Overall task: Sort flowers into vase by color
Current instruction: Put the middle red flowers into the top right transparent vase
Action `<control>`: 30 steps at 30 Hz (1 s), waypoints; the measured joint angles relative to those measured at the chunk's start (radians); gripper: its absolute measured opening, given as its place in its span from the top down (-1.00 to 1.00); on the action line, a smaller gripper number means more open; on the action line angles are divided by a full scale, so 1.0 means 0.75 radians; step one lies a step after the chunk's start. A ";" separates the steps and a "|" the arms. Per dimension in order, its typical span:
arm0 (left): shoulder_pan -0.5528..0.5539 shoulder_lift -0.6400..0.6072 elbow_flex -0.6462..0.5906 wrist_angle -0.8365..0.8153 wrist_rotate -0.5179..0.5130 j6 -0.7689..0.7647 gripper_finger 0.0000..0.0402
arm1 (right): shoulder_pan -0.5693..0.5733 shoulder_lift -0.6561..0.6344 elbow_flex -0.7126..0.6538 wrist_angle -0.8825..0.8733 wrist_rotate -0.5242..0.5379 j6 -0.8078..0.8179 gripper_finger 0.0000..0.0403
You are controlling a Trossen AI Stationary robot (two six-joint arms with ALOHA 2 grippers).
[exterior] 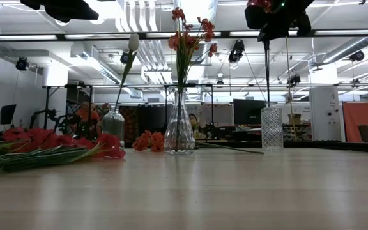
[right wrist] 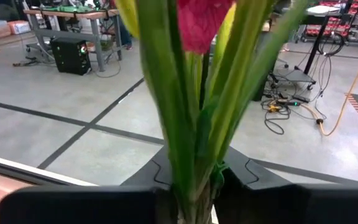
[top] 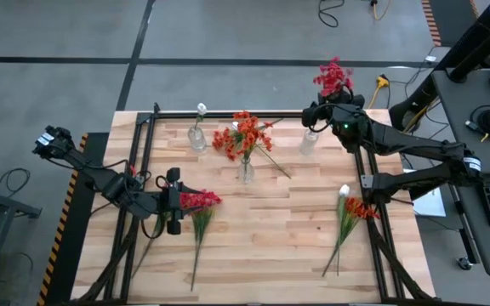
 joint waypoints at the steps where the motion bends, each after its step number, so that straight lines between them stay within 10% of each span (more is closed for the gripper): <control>1: 0.000 0.000 0.000 0.000 0.000 -0.002 0.17 | 0.000 0.000 0.000 0.000 0.000 0.003 0.64; 30: 0.000 0.000 0.000 0.000 -0.001 -0.015 0.17 | 0.000 -0.005 0.055 -0.179 -0.082 0.118 -0.22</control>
